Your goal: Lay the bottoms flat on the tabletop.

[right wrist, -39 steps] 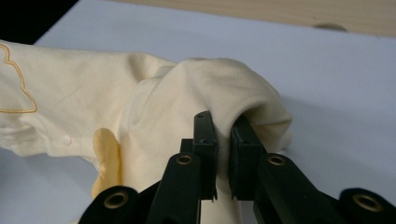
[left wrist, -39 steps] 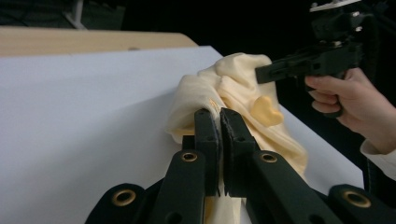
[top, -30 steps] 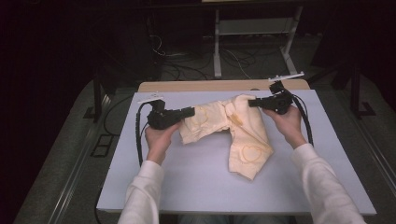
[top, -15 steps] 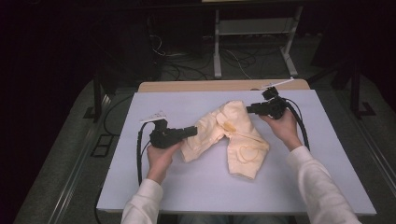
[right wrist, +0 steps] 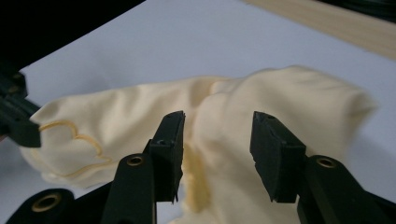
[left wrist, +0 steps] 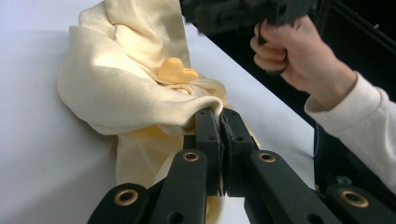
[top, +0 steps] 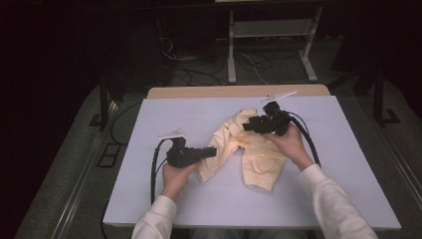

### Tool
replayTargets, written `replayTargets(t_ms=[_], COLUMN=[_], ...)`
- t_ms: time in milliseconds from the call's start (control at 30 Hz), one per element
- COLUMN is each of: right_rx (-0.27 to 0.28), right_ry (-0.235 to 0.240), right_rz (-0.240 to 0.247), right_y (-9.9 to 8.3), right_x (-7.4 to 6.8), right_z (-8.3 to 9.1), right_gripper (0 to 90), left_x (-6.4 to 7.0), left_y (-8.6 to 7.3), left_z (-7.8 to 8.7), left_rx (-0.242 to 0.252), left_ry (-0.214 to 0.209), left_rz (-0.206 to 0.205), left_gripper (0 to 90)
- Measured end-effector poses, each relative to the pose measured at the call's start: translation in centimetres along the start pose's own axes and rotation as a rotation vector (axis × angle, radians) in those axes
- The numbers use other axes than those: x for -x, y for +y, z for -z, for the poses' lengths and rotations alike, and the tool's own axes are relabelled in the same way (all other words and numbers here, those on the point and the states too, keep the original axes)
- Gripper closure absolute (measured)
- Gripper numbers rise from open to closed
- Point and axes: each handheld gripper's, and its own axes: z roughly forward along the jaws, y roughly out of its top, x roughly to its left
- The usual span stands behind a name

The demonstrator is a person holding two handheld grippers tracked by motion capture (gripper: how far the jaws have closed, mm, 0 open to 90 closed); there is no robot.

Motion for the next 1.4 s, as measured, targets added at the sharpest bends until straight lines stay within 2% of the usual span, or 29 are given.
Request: replayTargets(t_ms=[100,167,267,367,567,800,967,1200,1400], right_rx=[-0.043,-0.075,-0.123,-0.156,-0.087,0.041,0.099,0.140,0.179], right_ry=[0.028,0.037,0.040,0.017,0.007,-0.019,-0.057,-0.130,-0.205], right_rz=[0.041,0.063,0.075,0.083,0.033,-0.051,-0.102,-0.148,-0.224], right_y=[-0.3,-0.6,-0.9,-1.1,-0.8,-0.3,-0.5,-1.0,-2.1], right_x=[-1.0,-1.4,-1.6,-1.6,-0.6,2.0,3.8,5.9,8.0], right_z=[-1.3,-2.0,-2.8,-3.3,-1.5,2.9,5.4,8.0,10.3], right_gripper=[54.2,57.6,68.3,84.0,86.3,86.5,86.7,86.8,86.9], left_x=[-0.1,-0.2,-0.3,-0.3,-0.5,-0.8,-1.0,-1.4,-1.7], left_y=[-0.1,-0.1,-0.2,-0.2,-0.2,-0.2,-0.3,-0.3,-0.4], left_z=[0.1,0.2,0.3,0.3,0.5,0.9,1.1,1.7,2.0], left_rx=[0.007,0.009,0.015,0.015,0.019,0.027,0.036,0.046,0.044], left_ry=[0.000,0.001,0.003,0.007,0.014,0.027,0.039,0.065,0.079], left_rz=[0.009,0.009,0.014,0.012,0.013,0.021,0.030,0.040,0.045], left_gripper=[86.5,86.5,86.5,86.5,86.5,86.4,86.4,86.3,86.4])
